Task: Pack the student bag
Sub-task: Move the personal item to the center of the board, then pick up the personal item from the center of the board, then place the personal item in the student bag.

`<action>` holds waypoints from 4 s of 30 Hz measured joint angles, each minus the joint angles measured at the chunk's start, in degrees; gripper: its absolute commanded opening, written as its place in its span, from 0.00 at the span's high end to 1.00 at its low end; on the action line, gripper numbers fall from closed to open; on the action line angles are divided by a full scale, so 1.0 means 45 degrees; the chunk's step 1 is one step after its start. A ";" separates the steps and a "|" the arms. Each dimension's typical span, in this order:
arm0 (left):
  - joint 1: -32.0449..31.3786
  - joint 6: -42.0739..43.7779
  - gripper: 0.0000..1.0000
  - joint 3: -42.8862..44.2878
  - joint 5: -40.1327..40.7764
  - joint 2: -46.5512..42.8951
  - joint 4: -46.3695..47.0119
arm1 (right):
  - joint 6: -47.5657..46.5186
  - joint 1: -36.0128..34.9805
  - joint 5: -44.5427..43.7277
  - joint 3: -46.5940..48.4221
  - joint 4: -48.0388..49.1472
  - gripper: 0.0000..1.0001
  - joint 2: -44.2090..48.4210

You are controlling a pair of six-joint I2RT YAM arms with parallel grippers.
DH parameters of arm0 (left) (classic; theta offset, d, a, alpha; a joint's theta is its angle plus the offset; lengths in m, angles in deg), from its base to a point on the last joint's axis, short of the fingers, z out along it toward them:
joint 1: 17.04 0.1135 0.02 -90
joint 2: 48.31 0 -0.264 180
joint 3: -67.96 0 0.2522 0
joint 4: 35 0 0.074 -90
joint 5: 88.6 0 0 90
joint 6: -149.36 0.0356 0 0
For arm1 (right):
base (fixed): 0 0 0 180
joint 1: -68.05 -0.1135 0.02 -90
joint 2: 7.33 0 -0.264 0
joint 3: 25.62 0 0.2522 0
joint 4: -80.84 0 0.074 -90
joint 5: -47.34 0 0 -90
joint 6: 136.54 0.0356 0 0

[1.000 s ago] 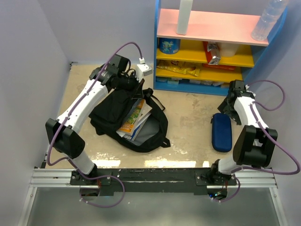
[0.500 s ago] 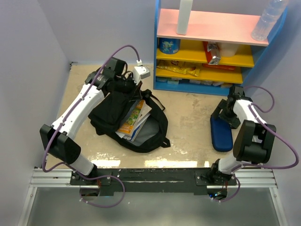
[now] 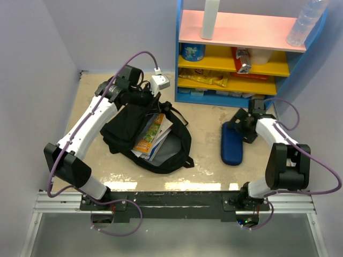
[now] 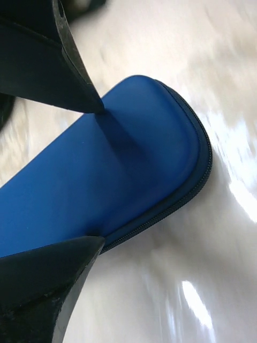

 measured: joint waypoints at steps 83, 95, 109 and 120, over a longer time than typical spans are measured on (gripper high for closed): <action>0.0039 -0.0068 1.00 0.2273 0.0651 0.1214 -0.2215 | 0.6824 -0.8238 0.0277 -0.6897 0.9656 0.55 0.4133; 0.0029 -0.0063 1.00 0.2293 0.0724 0.1214 -0.2317 | 0.5717 -0.9253 -0.0277 -0.5712 0.9821 0.72 0.1773; 0.0039 -0.0068 1.00 0.2293 0.1001 0.1229 -0.2346 | 0.3177 -0.9593 -0.3211 -0.0627 0.3988 0.87 0.6003; 0.0049 -0.0175 1.00 0.2798 0.1059 0.1724 -0.2336 | 0.3691 -1.3833 -0.3483 0.2273 0.1928 0.94 0.2982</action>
